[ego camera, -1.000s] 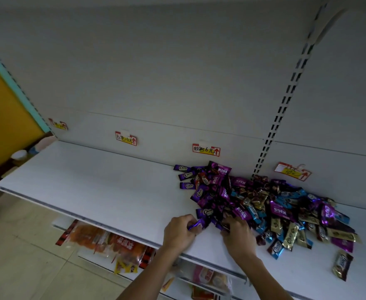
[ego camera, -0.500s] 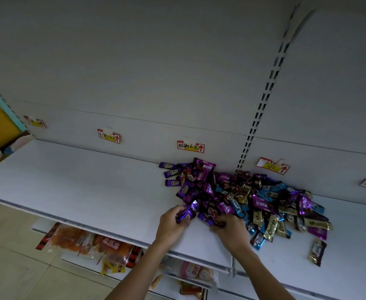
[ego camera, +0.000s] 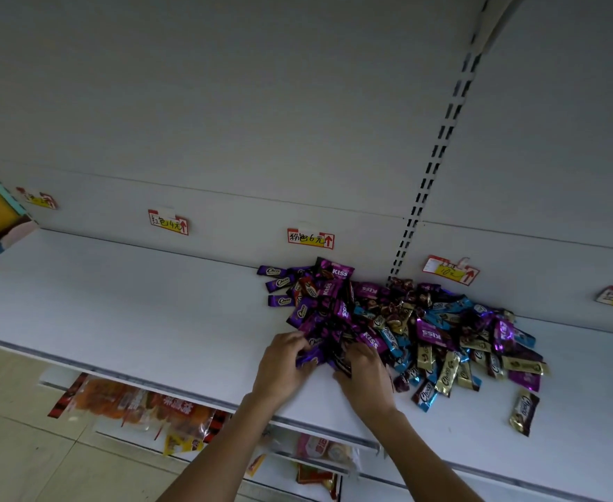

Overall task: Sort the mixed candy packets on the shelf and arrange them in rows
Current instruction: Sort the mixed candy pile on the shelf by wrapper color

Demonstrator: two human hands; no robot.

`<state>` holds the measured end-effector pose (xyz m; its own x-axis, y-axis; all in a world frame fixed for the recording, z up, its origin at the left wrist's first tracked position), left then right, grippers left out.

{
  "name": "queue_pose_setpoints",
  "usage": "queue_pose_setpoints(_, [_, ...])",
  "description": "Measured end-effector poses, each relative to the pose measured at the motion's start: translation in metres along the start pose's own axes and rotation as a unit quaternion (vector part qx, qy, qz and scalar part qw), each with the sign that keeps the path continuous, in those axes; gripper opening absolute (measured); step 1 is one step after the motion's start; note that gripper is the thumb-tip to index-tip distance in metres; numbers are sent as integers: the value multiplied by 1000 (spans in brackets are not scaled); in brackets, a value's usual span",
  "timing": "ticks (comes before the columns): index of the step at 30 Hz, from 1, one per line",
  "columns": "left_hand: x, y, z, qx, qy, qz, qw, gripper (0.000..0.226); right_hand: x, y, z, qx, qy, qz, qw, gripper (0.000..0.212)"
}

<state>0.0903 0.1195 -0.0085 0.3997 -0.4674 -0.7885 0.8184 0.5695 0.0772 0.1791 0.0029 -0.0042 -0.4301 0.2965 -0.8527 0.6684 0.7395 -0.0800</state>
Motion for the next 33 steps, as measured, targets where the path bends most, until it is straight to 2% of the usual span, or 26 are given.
queue_pose_setpoints(4, [6,7,7,17,12,-27,999,19,-2,-1,8,17,31,12,999,12])
queue_pose_setpoints(9, [5,1,9,9,3,-18,1000,21,-19,-1,16,27,5,24,999,14])
queue_pose_setpoints(12, [-6,-8,9,-15,-50,11,999,24,-30,-6,16,39,91,45,994,23])
queue_pose_setpoints(14, [-15,-16,9,-41,-114,18,993,18,-35,-11,16,57,167,38,984,20])
queue_pose_setpoints(19, [-40,-41,0,-126,-217,46,967,28,-40,-20,8,63,268,-1,961,17])
queue_pose_setpoints(23, [-59,-70,-4,-188,-296,86,933,16,-34,-24,-13,48,312,-35,948,15])
queue_pose_setpoints(27, [-84,-108,-14,-239,-341,140,899,15,-19,-28,-47,11,339,-72,938,14])
queue_pose_setpoints(33, [-129,-191,-55,-309,-339,245,854,21,13,-39,-113,-43,363,-125,922,11])
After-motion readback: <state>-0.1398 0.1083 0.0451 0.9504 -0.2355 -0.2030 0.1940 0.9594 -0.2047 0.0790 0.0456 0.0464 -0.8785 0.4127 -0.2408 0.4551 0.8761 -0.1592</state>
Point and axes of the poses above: each hand's wrist, its own y-axis towards the middle knuckle, its own x-axis out of the palm, z = x × y, the point moved 7 cm from there along y, towards the middle knuckle
